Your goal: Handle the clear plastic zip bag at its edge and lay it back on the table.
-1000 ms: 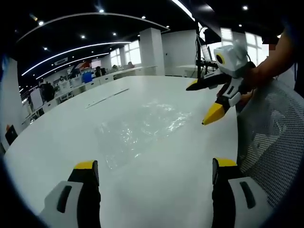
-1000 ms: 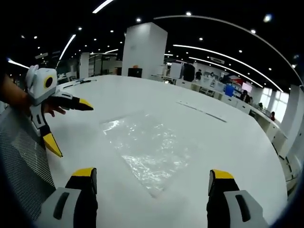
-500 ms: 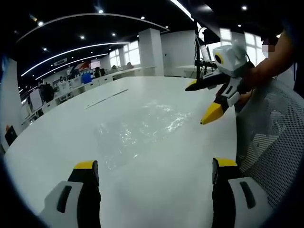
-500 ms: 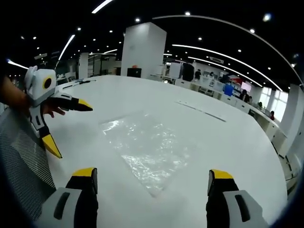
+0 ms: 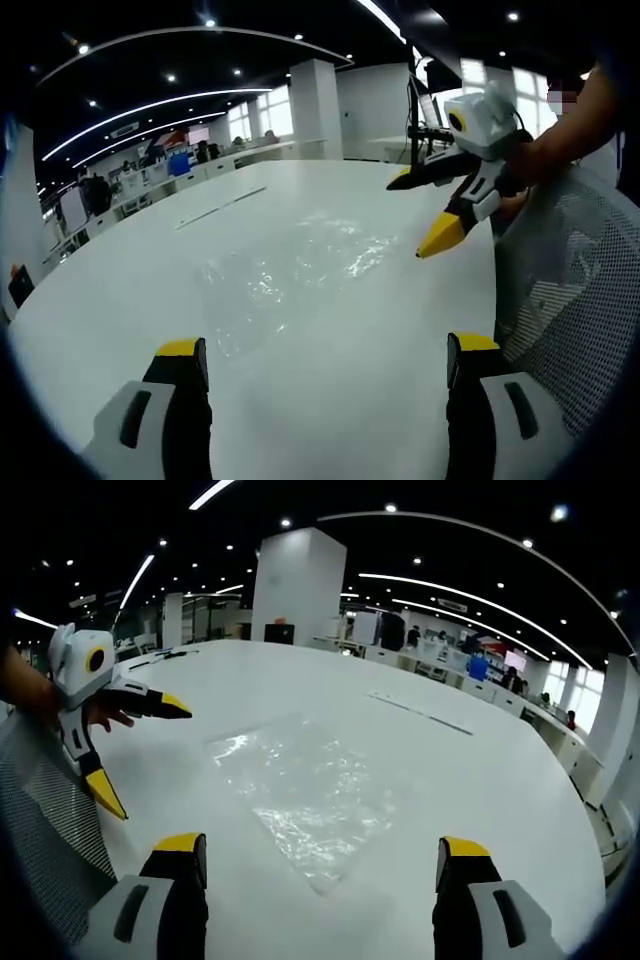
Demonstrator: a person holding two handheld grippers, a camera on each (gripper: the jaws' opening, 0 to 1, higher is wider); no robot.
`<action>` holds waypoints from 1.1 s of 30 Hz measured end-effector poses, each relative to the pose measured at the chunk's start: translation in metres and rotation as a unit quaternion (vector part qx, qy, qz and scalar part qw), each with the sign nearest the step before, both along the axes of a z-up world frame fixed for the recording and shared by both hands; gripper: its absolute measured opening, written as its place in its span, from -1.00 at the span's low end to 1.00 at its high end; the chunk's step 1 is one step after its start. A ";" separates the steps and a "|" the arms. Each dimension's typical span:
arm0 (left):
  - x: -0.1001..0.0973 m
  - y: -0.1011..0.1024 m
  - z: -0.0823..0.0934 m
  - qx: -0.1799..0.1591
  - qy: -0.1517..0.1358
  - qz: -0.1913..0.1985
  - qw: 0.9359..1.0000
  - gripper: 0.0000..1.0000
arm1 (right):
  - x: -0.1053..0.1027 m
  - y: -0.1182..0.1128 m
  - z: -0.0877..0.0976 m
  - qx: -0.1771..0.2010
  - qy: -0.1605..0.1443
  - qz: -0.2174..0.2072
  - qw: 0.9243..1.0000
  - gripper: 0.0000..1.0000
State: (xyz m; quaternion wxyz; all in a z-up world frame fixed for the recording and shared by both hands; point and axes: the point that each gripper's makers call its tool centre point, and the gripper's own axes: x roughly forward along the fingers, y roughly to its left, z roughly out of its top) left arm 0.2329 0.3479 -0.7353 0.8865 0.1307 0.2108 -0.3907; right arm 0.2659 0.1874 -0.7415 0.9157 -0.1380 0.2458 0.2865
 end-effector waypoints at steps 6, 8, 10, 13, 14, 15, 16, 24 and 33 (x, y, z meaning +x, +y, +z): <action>-0.001 -0.001 0.001 0.000 -0.001 -0.002 1.000 0.98 | -0.001 0.000 0.000 -0.001 0.001 0.000 1.000 0.90; 0.000 -0.001 0.001 -0.001 -0.001 -0.001 1.000 0.98 | -0.001 0.000 0.000 -0.001 0.002 0.000 1.000 0.90; 0.001 0.000 0.000 0.000 -0.001 -0.001 1.000 0.98 | -0.001 0.000 0.000 -0.002 0.003 0.001 1.000 0.89; 0.001 0.000 0.000 -0.001 -0.001 -0.001 1.000 0.98 | -0.001 -0.001 0.000 -0.002 0.003 0.000 1.000 0.89; 0.001 0.000 0.000 -0.001 -0.001 -0.001 1.000 0.98 | -0.001 -0.001 0.000 -0.002 0.002 0.000 1.000 0.89; 0.000 -0.001 0.000 -0.001 -0.001 -0.001 1.000 0.98 | -0.001 -0.001 0.001 -0.002 0.003 -0.001 1.000 0.89; 0.000 -0.001 0.000 -0.001 -0.001 -0.002 1.000 0.98 | -0.001 -0.001 0.001 -0.002 0.003 -0.001 1.000 0.89; -0.001 -0.002 0.001 0.000 -0.001 -0.002 1.000 0.98 | -0.001 -0.001 0.000 -0.003 0.004 0.000 1.000 0.88; -0.001 0.000 0.001 -0.003 0.001 0.003 1.000 0.97 | -0.001 -0.001 0.000 -0.001 0.007 -0.003 1.000 0.88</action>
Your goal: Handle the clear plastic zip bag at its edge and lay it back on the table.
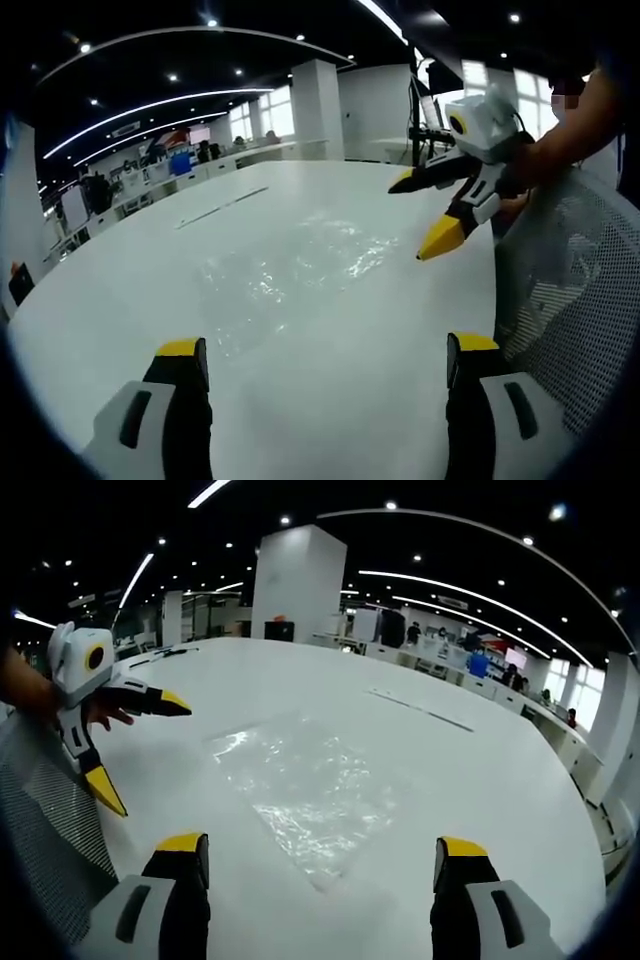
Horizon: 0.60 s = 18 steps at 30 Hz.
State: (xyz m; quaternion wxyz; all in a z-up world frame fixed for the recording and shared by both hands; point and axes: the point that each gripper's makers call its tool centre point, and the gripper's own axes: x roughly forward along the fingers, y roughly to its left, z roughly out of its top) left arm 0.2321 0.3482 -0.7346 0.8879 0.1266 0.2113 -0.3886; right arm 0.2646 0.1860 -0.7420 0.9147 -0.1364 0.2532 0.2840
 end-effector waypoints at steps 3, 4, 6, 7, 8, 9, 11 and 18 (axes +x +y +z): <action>-0.001 0.000 -0.001 0.001 0.003 -0.003 1.000 0.97 | 0.001 -0.001 0.000 0.002 0.000 -0.003 1.000 0.87; -0.002 0.000 -0.002 0.002 0.004 -0.003 1.000 0.97 | 0.001 -0.001 0.001 0.002 -0.001 -0.005 1.000 0.87; -0.001 0.001 -0.002 0.002 0.004 0.000 1.000 0.95 | 0.002 -0.001 0.003 0.004 -0.007 -0.005 1.000 0.85; -0.001 0.001 -0.002 0.002 0.003 0.000 1.000 0.95 | 0.002 -0.001 0.003 0.005 -0.008 -0.006 1.000 0.84; -0.001 0.001 0.000 0.001 0.000 0.001 1.000 0.95 | 0.004 -0.002 0.003 0.010 -0.008 -0.009 1.000 0.84; -0.002 0.001 0.000 0.001 0.000 0.002 1.000 0.95 | 0.004 -0.002 0.002 0.011 -0.006 -0.011 1.000 0.83; -0.002 0.001 -0.001 -0.001 0.004 0.002 1.000 0.94 | 0.005 -0.003 0.003 0.012 -0.005 -0.012 1.000 0.82; -0.001 -0.003 -0.003 -0.005 -0.001 -0.001 1.000 0.94 | 0.009 -0.008 0.004 0.008 -0.010 -0.025 1.000 0.80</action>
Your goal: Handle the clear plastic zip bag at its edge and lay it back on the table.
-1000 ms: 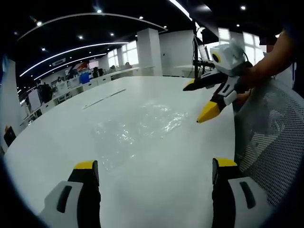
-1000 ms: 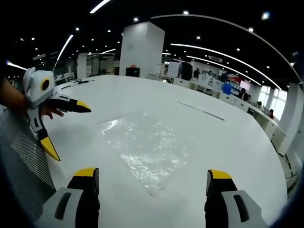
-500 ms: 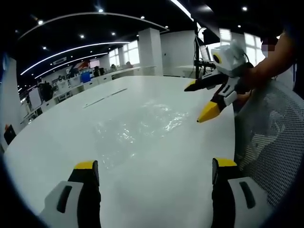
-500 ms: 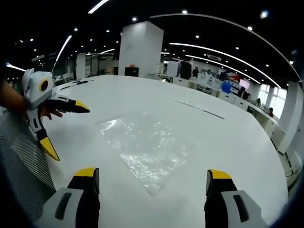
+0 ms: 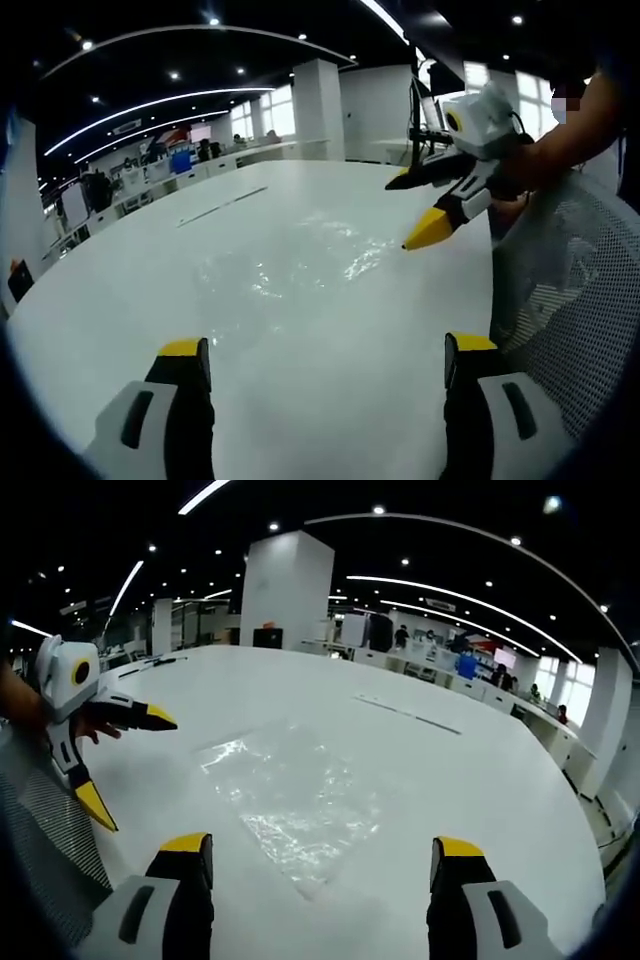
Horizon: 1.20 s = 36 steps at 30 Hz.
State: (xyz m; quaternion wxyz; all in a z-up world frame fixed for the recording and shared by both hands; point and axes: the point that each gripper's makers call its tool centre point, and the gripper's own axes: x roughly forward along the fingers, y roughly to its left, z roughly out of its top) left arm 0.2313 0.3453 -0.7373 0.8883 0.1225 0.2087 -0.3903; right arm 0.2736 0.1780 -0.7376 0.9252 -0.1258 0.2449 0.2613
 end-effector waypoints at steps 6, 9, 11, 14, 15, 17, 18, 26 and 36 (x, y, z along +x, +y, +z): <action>0.004 0.001 0.005 0.005 -0.015 -0.003 1.000 0.94 | 0.001 -0.004 -0.005 -0.019 0.005 -0.006 1.000 0.74; 0.007 0.002 0.009 0.001 -0.020 0.001 1.000 0.93 | 0.000 -0.003 -0.005 -0.025 0.006 -0.003 1.000 0.67; 0.008 0.003 0.010 -0.001 -0.020 0.002 1.000 0.93 | 0.000 -0.001 -0.004 -0.018 0.006 -0.002 1.000 0.62; 0.008 0.005 0.006 0.000 -0.014 0.003 1.000 0.93 | 0.002 -0.001 -0.006 -0.009 0.015 -0.001 1.000 0.51; 0.008 0.006 0.005 0.001 -0.012 0.004 1.000 0.92 | 0.004 -0.002 -0.004 -0.002 0.012 -0.002 1.000 0.51; 0.008 0.007 0.004 0.005 -0.012 0.006 1.000 0.92 | 0.006 -0.004 0.000 0.013 0.013 -0.010 1.000 0.51; 0.008 0.007 0.005 0.003 -0.013 0.006 1.000 0.92 | 0.008 -0.006 0.001 0.019 0.014 -0.014 1.000 0.49; 0.005 -0.001 0.007 0.005 -0.015 -0.001 1.000 0.89 | 0.017 -0.030 -0.015 0.010 0.053 -0.039 0.998 0.38; 0.005 0.001 0.006 0.008 -0.017 -0.001 1.000 0.86 | 0.052 -0.037 -0.013 -0.001 0.053 -0.042 0.998 0.01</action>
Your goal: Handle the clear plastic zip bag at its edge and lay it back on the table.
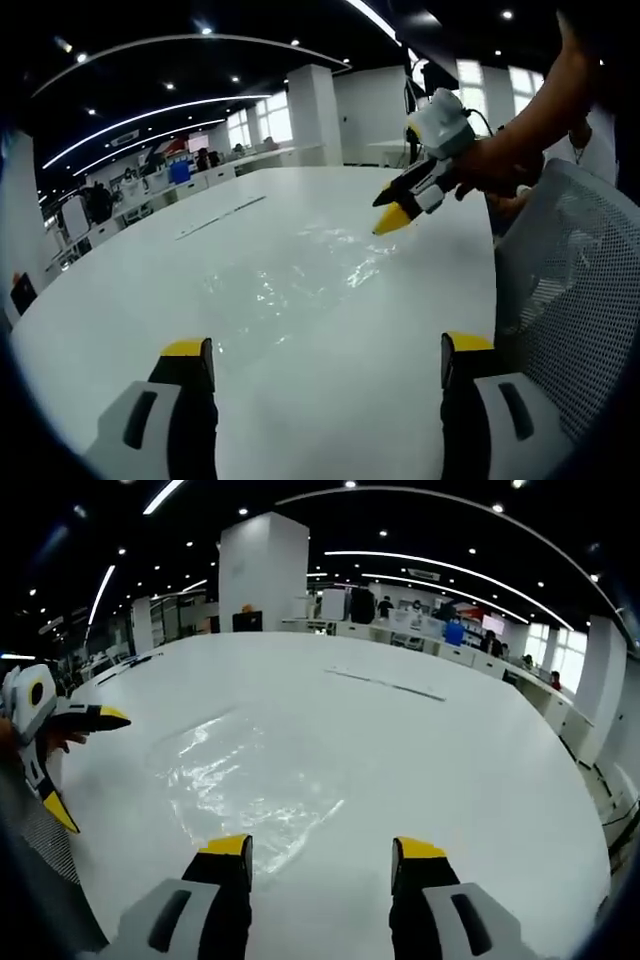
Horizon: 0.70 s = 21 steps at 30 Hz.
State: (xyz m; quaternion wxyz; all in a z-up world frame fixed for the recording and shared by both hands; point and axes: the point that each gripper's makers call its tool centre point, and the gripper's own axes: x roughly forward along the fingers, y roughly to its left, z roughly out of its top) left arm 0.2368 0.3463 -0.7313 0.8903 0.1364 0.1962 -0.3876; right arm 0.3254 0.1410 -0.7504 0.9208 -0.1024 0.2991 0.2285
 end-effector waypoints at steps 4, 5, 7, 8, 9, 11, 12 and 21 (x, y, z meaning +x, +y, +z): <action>0.001 0.003 0.000 -0.004 0.004 0.008 1.000 0.85 | 0.016 0.000 -0.004 -0.004 0.008 0.009 1.000 -0.04; 0.001 0.003 -0.001 -0.003 0.004 0.009 1.000 0.84 | 0.019 -0.001 -0.005 -0.005 0.009 0.010 1.000 -0.07; 0.001 0.004 -0.001 -0.002 0.005 0.011 1.000 0.84 | 0.028 0.000 -0.007 -0.011 0.009 0.009 1.000 -0.17; 0.001 0.004 -0.001 -0.002 0.005 0.011 1.000 0.84 | 0.032 0.001 -0.008 -0.013 0.010 0.008 1.000 -0.20; 0.001 0.004 -0.001 -0.001 0.005 0.012 1.000 0.84 | 0.036 0.000 -0.009 -0.015 0.010 0.007 1.000 -0.24; 0.001 0.005 -0.002 0.000 0.005 0.010 1.000 0.83 | 0.039 0.004 -0.011 -0.012 0.018 0.007 1.000 -0.28; 0.001 0.006 -0.002 0.003 0.005 0.011 1.000 0.83 | 0.042 0.004 -0.012 -0.017 0.021 0.007 1.000 -0.37; 0.001 0.007 -0.005 0.002 0.007 0.010 1.000 0.79 | 0.062 0.003 -0.018 -0.027 0.032 0.001 0.999 -0.56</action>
